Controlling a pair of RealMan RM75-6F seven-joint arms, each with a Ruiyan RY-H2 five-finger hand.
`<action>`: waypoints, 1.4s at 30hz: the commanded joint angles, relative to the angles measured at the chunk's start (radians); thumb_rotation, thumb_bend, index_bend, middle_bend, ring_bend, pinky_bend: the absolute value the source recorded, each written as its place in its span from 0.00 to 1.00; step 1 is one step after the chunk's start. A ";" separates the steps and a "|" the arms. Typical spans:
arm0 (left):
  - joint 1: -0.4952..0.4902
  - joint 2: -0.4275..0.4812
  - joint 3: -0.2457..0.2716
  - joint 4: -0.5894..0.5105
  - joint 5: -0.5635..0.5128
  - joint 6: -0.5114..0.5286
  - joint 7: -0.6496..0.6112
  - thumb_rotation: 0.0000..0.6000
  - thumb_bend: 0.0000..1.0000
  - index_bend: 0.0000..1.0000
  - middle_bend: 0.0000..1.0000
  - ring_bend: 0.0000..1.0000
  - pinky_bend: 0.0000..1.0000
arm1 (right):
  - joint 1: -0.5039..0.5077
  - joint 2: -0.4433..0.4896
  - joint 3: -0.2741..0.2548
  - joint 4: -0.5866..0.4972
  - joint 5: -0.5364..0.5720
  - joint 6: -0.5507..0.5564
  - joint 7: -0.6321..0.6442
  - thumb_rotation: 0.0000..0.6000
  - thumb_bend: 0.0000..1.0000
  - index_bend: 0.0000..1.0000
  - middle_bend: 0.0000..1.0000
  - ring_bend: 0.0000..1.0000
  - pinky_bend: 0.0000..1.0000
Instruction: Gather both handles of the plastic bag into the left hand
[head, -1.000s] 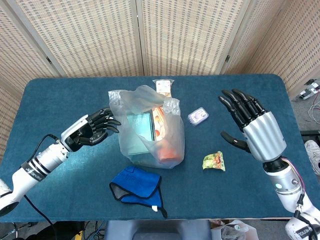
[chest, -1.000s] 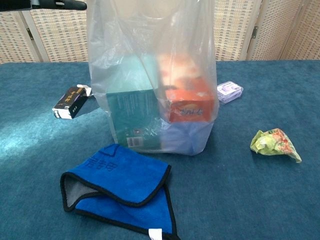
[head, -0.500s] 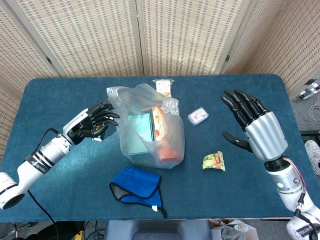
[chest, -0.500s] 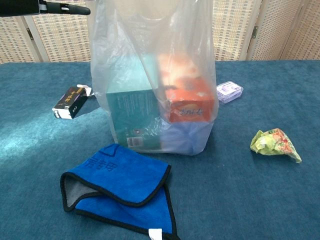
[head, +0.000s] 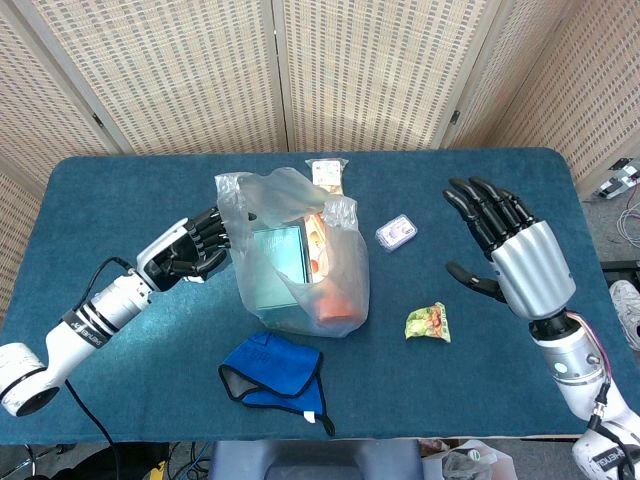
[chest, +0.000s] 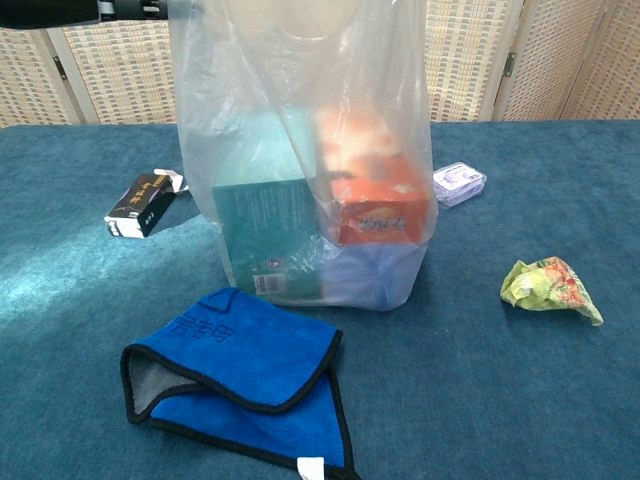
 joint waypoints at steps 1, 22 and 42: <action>-0.017 -0.020 -0.006 0.010 -0.014 -0.004 -0.020 1.00 0.37 0.16 0.18 0.23 0.29 | 0.012 -0.004 0.005 -0.001 -0.001 -0.008 -0.003 1.00 0.14 0.00 0.09 0.09 0.25; -0.060 -0.086 -0.034 0.017 -0.068 -0.020 -0.005 1.00 0.37 0.17 0.20 0.25 0.32 | 0.144 -0.086 0.043 0.053 0.036 -0.113 -0.056 1.00 0.14 0.00 0.09 0.09 0.24; -0.079 -0.102 -0.054 0.008 -0.075 -0.030 0.000 1.00 0.37 0.17 0.20 0.25 0.32 | 0.326 -0.275 0.105 0.233 0.047 -0.142 -0.039 1.00 0.13 0.00 0.08 0.06 0.19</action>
